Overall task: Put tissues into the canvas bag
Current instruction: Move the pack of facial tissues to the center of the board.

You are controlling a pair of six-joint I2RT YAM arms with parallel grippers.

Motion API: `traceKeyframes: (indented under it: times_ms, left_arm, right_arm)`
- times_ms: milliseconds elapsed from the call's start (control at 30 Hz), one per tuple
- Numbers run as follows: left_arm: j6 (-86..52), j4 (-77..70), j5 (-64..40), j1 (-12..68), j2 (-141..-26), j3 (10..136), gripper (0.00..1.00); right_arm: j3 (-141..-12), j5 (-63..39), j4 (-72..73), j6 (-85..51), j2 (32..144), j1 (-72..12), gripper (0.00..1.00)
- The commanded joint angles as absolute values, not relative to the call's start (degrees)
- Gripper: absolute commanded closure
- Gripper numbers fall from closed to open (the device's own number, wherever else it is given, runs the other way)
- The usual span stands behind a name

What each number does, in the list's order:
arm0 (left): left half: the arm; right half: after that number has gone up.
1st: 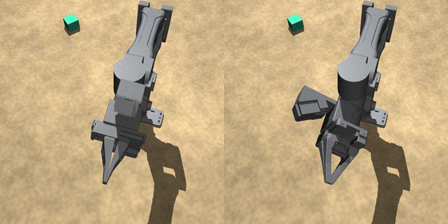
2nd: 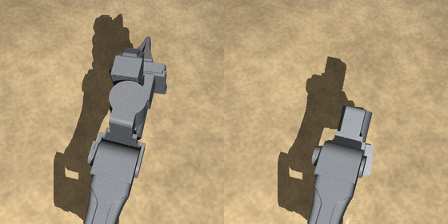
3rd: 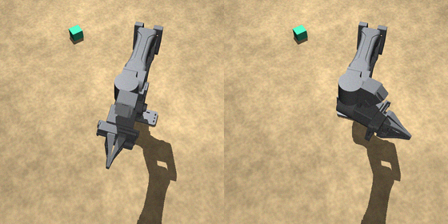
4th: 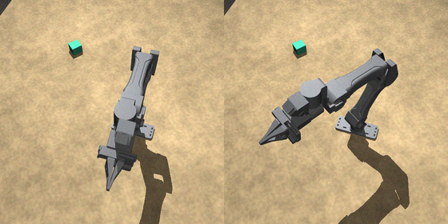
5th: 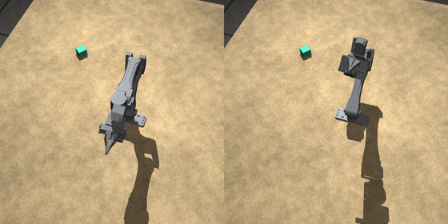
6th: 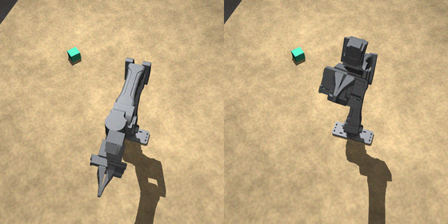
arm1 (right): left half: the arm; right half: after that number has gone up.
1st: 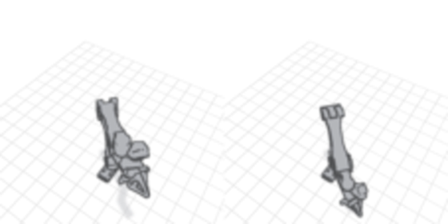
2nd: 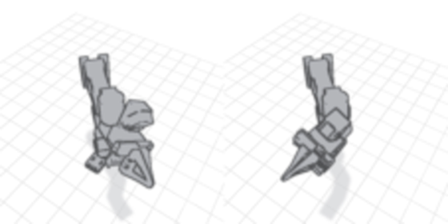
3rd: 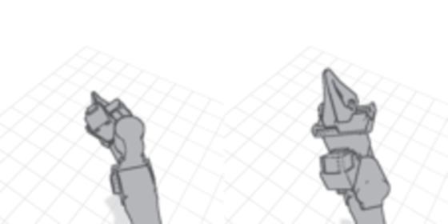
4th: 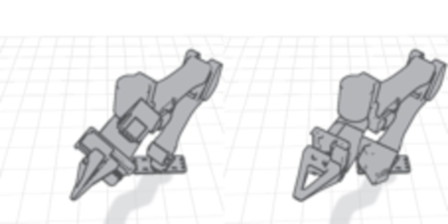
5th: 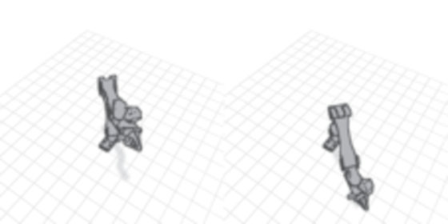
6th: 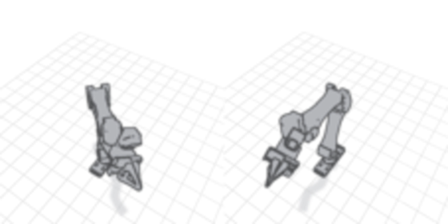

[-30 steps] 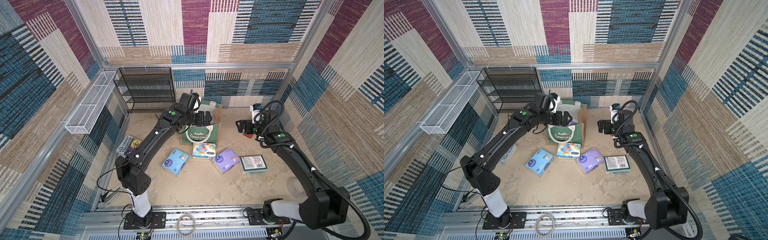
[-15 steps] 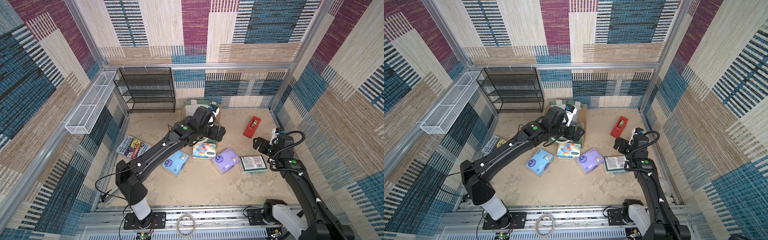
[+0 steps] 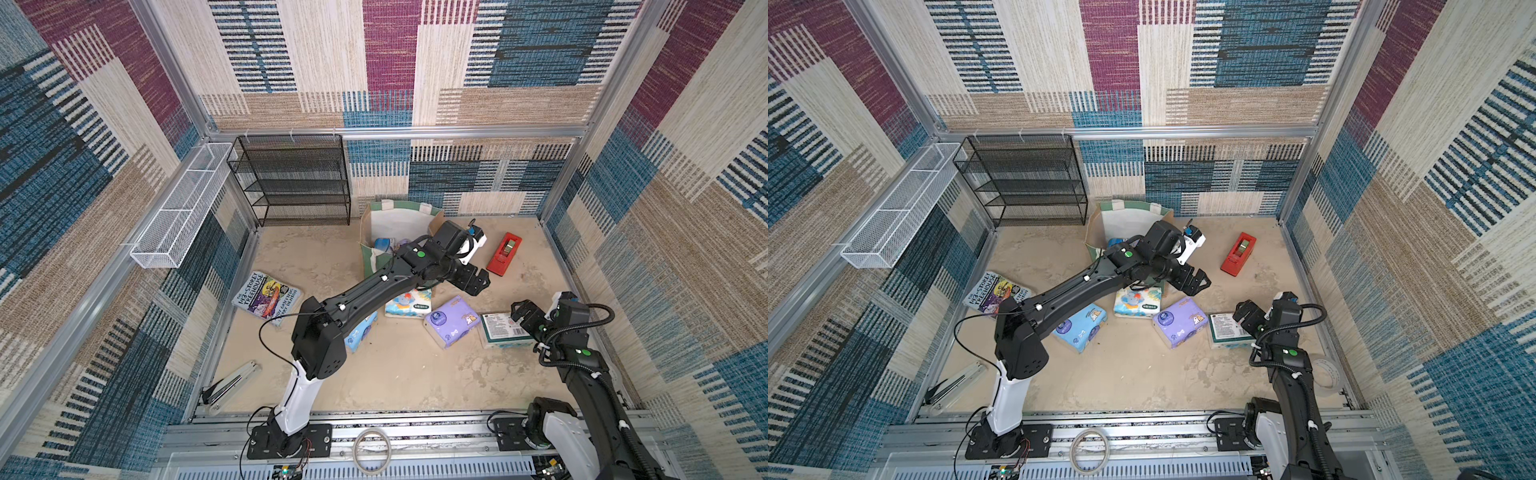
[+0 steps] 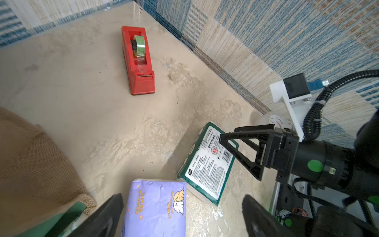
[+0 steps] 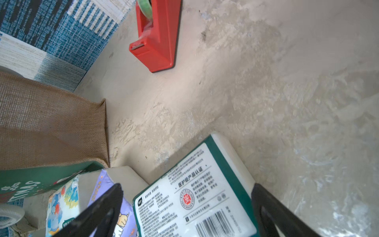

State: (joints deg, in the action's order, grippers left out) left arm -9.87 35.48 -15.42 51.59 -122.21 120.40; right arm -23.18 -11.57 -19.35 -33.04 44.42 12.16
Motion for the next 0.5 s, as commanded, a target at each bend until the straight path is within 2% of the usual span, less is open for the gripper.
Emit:
traceKeyframes:
  times_ms: [0,267,467]
  left_arm:
    - [-7.7,39.7,-18.2,52.1,-126.0,125.2,0.05]
    - [-7.4,44.7,-19.0,52.2,-138.7,140.3,0.06]
    - [-8.3,46.3,-19.3,52.0,-143.7,142.1,0.09]
  right_arm:
    - [-22.1,-12.4,-17.8,-37.2,43.3,12.3,0.02]
    - [-19.3,-13.7,-16.5,-39.2,44.5,12.3,0.04]
    - [-19.2,-14.4,-16.9,-38.3,45.3,12.3,0.05]
